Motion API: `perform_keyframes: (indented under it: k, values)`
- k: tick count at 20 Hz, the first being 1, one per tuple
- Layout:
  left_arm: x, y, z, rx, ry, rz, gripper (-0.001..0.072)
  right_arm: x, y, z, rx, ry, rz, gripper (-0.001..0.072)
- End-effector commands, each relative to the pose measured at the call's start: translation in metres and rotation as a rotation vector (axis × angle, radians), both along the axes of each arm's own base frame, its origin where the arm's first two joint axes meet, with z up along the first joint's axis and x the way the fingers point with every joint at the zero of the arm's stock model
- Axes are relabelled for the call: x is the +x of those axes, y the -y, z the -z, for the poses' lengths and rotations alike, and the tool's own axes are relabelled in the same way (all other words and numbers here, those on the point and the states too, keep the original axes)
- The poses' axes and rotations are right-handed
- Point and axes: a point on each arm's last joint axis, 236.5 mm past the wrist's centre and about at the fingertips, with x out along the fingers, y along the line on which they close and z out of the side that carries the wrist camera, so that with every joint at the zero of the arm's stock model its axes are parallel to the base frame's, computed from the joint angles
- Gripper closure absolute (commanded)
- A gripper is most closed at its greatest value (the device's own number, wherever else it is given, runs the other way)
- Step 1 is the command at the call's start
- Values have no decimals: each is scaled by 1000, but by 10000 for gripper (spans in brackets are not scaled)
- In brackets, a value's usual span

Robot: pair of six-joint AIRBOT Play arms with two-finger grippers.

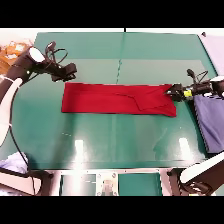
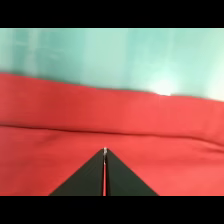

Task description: Fold the shirts.

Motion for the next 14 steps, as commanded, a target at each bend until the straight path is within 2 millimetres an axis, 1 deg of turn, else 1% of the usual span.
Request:
perform_keyframes:
  k: [1,2,3,4,6,7,9,11,12,14]
  values:
    - [-10,43,-5,-51,9,88,687,1,-32,-3,24,-18,-72,57]
    - [-13,55,-3,-50,7,111,688,0,-39,-6,29,-23,-93,305]
    - [-15,66,1,-45,16,137,687,0,-42,-11,35,-21,-113,636]
    - [-15,81,4,-36,39,173,688,0,-44,-17,38,-16,-128,694]
    - [-17,116,15,-33,70,223,688,6,-42,-39,17,23,-120,695]
    - [-20,135,24,-35,77,244,688,8,-40,-54,-1,41,-108,695]
    - [-30,182,45,-49,84,294,688,2,-44,-92,-27,72,-115,695]
    - [-41,231,69,-63,93,344,688,-5,-58,-132,-50,128,-132,695]
    - [-45,253,81,-73,93,366,688,-9,-68,-151,-62,168,-153,695]
    - [-54,295,97,-122,77,391,688,-18,-90,-182,-78,217,-194,695]
